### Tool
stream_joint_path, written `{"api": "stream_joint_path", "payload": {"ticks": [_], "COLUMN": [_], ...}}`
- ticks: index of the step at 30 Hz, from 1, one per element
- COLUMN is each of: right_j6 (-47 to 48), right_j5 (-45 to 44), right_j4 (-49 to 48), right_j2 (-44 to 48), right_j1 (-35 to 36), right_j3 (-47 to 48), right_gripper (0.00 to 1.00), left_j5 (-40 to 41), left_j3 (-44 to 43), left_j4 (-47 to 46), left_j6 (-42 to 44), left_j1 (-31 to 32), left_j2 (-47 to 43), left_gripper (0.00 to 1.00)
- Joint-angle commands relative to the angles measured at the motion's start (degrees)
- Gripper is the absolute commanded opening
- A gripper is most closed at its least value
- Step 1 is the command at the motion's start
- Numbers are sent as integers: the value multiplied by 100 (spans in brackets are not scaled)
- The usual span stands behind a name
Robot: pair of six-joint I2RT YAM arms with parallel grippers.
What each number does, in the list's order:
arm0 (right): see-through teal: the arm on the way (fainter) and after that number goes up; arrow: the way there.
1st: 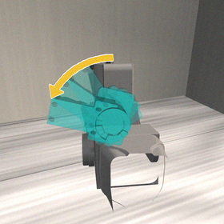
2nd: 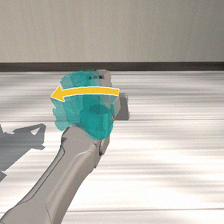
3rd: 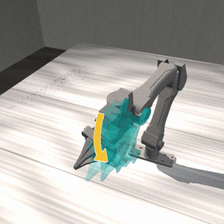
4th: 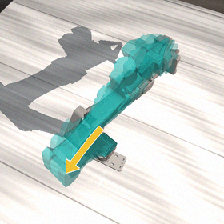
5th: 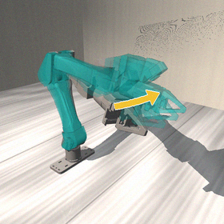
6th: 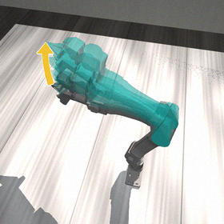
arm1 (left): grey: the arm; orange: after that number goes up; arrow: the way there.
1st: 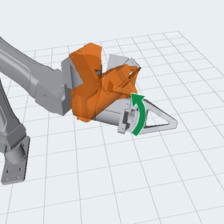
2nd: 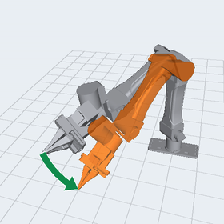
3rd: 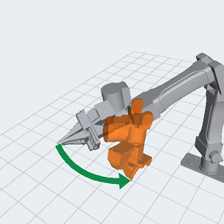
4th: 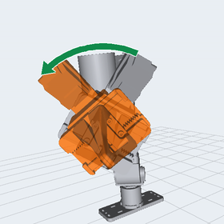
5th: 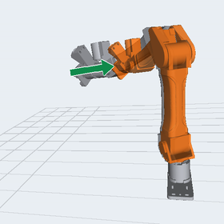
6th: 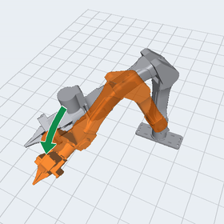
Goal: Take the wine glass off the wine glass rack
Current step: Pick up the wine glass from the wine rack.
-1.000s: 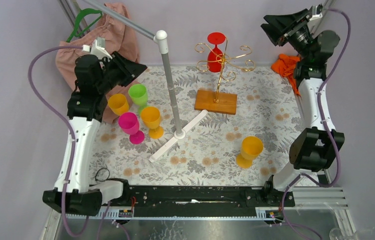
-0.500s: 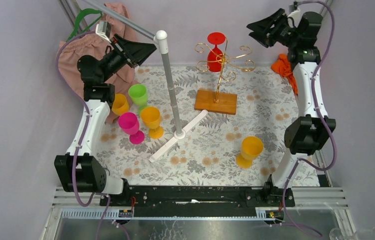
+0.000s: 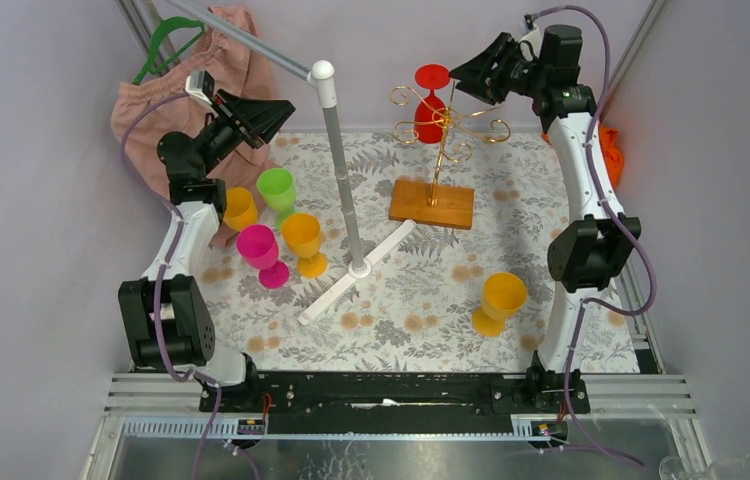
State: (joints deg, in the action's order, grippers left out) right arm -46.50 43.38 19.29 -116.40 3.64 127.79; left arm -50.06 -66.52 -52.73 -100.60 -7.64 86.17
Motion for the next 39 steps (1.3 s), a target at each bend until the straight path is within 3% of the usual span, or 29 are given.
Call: {"api": "stream_joint_path", "payload": {"ticks": [1,8,32,39], "right_j6": [304,472,-190,-489], "right_j5": [-302,-605,-1091,-1101], "right_j4": [266,520,-324,-818], "right_j2": [-91,-304,-451,-340], "right_j1": [145,332,408,410], "right_j3": [301,541,81,-334], "right_gripper": [52,51,42,30], "left_j5": [-155,-148,-205,-219], "left_j3": [-60,-74,-38,43], "left_j4": [242,1082,1477,1469], "left_j6": [478,1044,1331,1340], "left_j1": [-80,-154,-194,-218], "left_j2": [-327,-580,-855,-892], "left_gripper": [28,27,26,26]}}
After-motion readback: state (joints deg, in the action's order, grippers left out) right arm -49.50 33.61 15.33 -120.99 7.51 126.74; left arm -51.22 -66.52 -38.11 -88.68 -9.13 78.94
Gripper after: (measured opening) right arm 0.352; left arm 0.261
